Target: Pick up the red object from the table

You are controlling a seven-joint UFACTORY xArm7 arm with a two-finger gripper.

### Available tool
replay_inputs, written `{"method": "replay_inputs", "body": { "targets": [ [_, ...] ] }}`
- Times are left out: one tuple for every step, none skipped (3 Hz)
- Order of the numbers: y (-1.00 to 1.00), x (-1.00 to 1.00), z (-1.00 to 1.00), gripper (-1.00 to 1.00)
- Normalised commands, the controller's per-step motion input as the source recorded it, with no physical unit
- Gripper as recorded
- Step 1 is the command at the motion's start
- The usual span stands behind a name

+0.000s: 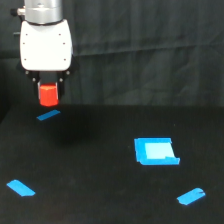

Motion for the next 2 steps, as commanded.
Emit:
{"method": "replay_inputs", "body": {
  "targets": [
    [-0.06, 0.02, 0.01, -1.00],
    [-0.02, 0.01, 0.02, -1.00]
  ]
}}
